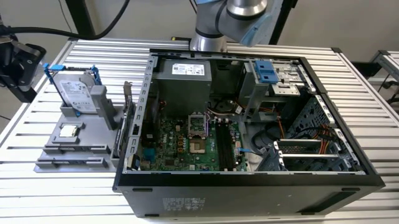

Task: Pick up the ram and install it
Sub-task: 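Reach for the ram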

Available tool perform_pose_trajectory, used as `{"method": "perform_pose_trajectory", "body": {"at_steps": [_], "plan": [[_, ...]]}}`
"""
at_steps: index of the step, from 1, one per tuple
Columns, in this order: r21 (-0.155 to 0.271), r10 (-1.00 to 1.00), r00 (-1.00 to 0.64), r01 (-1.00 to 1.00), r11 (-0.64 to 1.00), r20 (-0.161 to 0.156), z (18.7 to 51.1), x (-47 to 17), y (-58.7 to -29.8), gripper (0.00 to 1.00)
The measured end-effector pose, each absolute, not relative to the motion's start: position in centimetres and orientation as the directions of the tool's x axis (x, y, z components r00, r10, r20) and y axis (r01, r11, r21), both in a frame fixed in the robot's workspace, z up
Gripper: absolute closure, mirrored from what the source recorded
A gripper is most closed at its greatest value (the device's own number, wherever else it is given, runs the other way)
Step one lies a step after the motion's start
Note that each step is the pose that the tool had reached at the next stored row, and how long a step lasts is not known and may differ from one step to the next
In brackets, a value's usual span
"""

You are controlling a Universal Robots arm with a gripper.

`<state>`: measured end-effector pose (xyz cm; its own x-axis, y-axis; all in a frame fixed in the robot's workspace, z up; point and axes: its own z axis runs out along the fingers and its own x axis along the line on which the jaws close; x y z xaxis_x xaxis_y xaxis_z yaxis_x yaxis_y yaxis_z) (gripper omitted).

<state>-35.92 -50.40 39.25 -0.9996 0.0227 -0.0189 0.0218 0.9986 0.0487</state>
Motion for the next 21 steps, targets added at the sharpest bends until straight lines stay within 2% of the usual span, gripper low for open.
{"method": "perform_pose_trajectory", "body": {"at_steps": [15,21], "plan": [[0.049,0.021,-1.0,0.02,0.999,-0.019,39.24,-35.99,-50.53,1.0],[0.048,-0.047,-0.999,-0.048,0.998,-0.019,39.24,-36.01,-50.53,1.0]]}}
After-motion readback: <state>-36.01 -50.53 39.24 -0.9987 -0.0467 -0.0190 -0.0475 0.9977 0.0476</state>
